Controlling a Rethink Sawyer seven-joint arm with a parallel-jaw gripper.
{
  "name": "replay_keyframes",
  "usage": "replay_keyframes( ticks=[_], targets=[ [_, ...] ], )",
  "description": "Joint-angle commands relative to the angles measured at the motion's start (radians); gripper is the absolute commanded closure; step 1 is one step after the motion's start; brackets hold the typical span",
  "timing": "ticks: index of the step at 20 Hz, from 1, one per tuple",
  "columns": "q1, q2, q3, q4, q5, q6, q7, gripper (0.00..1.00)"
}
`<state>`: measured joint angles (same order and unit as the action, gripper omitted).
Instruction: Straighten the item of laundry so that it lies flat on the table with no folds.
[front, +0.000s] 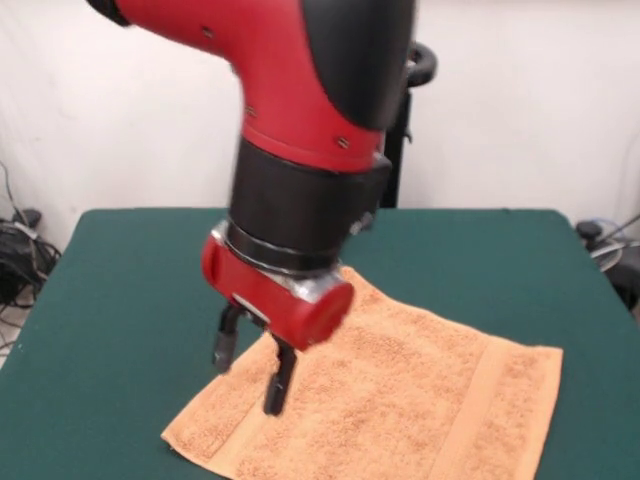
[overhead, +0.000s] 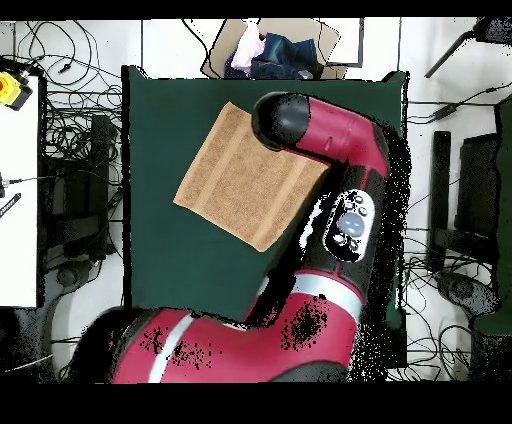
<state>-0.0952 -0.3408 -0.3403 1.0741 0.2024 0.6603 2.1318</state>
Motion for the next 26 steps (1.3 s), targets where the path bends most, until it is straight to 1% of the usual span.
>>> replay_keyframes(
  ticks=[1, 2, 3, 7, 11, 15, 17, 21, 24, 25, 26],
  targets=[
    [0.063, 0.135, -0.07, -0.059, 0.04, 0.062, 0.379, 0.0],
    [0.063, 0.132, -0.064, -0.045, 0.048, 0.046, 0.377, 0.0],
    [0.069, 0.126, -0.084, -0.045, 0.044, 0.057, 0.375, 0.0],
    [0.068, 0.118, -0.091, -0.05, 0.059, 0.088, 0.365, 0.0],
    [0.058, 0.125, -0.073, -0.028, 0.073, 0.035, 0.364, 0.0],
    [0.056, 0.132, -0.087, -0.041, 0.06, 0.012, 0.329, 0.0],
    [0.057, 0.134, -0.095, -0.048, 0.047, -0.034, 0.316, 0.0],
    [0.06, 0.133, -0.094, -0.046, 0.062, -0.013, 0.319, 0.0],
    [0.05, 0.134, -0.071, -0.045, 0.056, -0.032, 0.282, 0.0],
    [0.048, 0.138, -0.076, -0.056, 0.043, -0.042, 0.264, 0.0],
    [0.04, 0.148, -0.093, -0.092, 0.021, -0.062, 0.239, 0.0]
  ],
)
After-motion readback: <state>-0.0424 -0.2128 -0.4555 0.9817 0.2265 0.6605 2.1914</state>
